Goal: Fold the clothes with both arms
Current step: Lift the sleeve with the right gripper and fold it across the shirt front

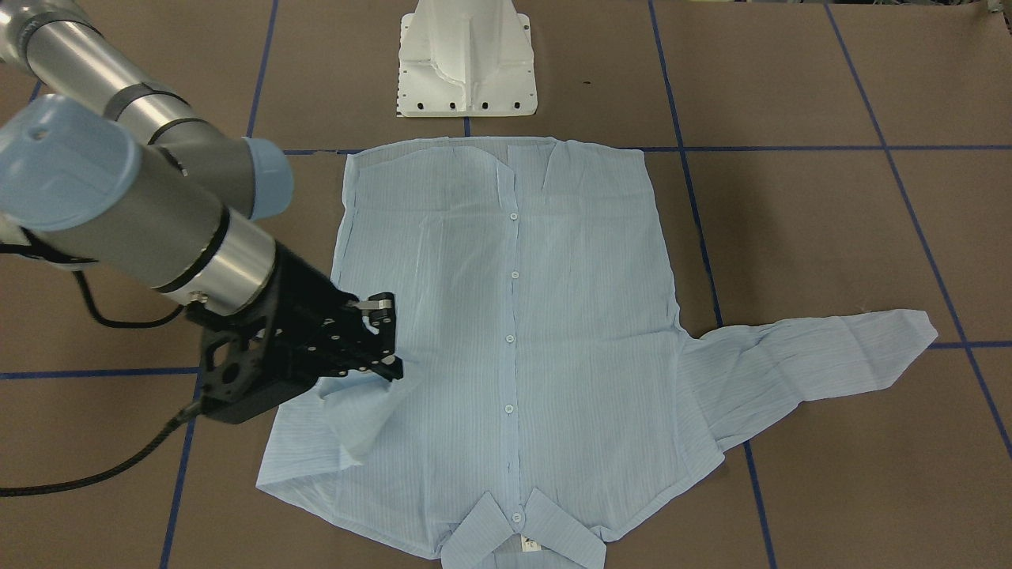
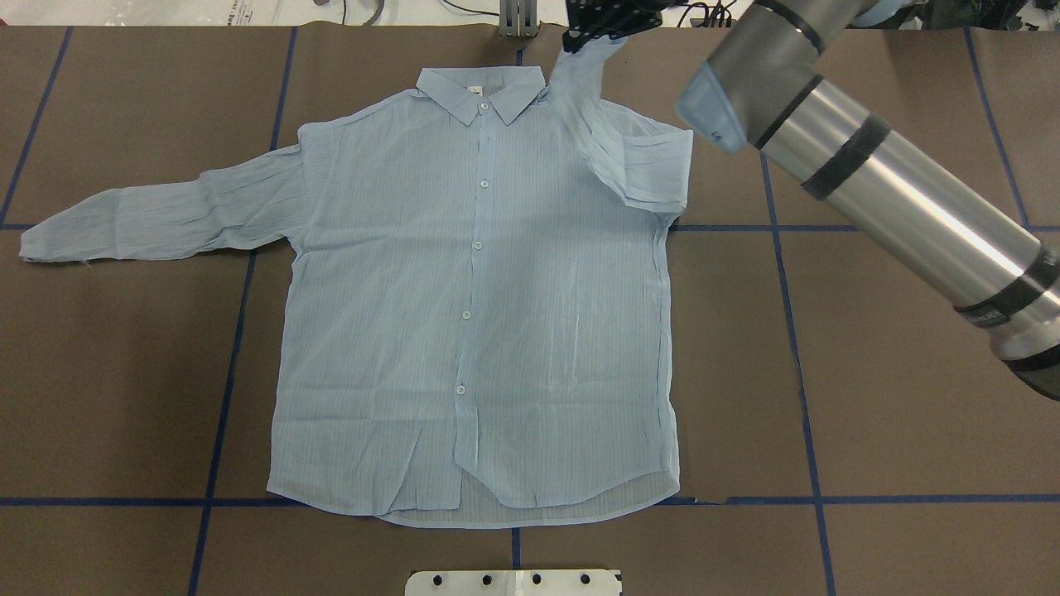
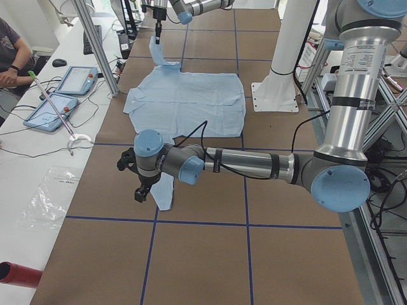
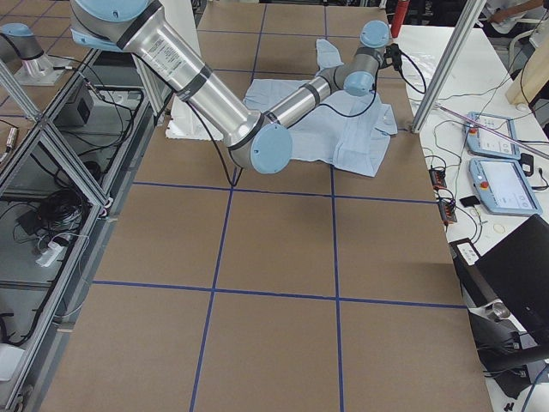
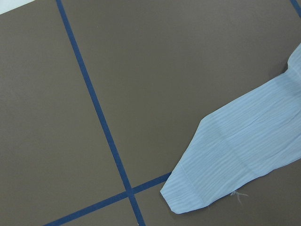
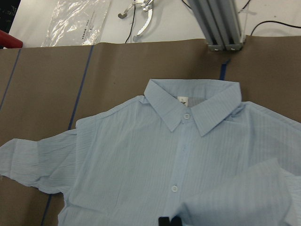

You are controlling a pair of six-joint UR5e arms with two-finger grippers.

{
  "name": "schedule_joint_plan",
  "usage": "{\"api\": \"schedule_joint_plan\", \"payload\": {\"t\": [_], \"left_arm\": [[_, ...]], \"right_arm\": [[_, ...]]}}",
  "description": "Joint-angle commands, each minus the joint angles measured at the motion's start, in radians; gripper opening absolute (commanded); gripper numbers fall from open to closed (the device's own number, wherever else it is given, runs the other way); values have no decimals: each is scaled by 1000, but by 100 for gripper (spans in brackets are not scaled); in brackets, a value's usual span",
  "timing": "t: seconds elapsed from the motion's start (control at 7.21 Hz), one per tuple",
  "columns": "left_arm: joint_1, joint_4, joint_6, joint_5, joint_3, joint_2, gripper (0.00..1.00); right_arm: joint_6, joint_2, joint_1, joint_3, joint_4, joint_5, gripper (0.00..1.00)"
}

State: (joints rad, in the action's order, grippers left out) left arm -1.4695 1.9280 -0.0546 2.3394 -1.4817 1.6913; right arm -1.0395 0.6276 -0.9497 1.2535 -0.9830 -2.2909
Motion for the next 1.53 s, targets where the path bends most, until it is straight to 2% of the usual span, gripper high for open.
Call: {"api": "schedule_joint_plan", "payload": {"t": [0.0,0.55,0.69,0.83,1.39], "left_arm": [[0,22,-1,0,32,4,100],[0,36,1,0,46,2,100],[0,36,1,0,44,2,100],[0,36,1,0,47,5,100],[2,42,7,0,63,10,100]], "right_arm": [[-8,-135,138,-122,-10,144,0],[7,-328,302,-492,10,334,0],[-8,-376,339,-525,106,429,4],[-10,-403,366,-523,124,524,99],[-39,-404,373,-523,127,550,100]]}}
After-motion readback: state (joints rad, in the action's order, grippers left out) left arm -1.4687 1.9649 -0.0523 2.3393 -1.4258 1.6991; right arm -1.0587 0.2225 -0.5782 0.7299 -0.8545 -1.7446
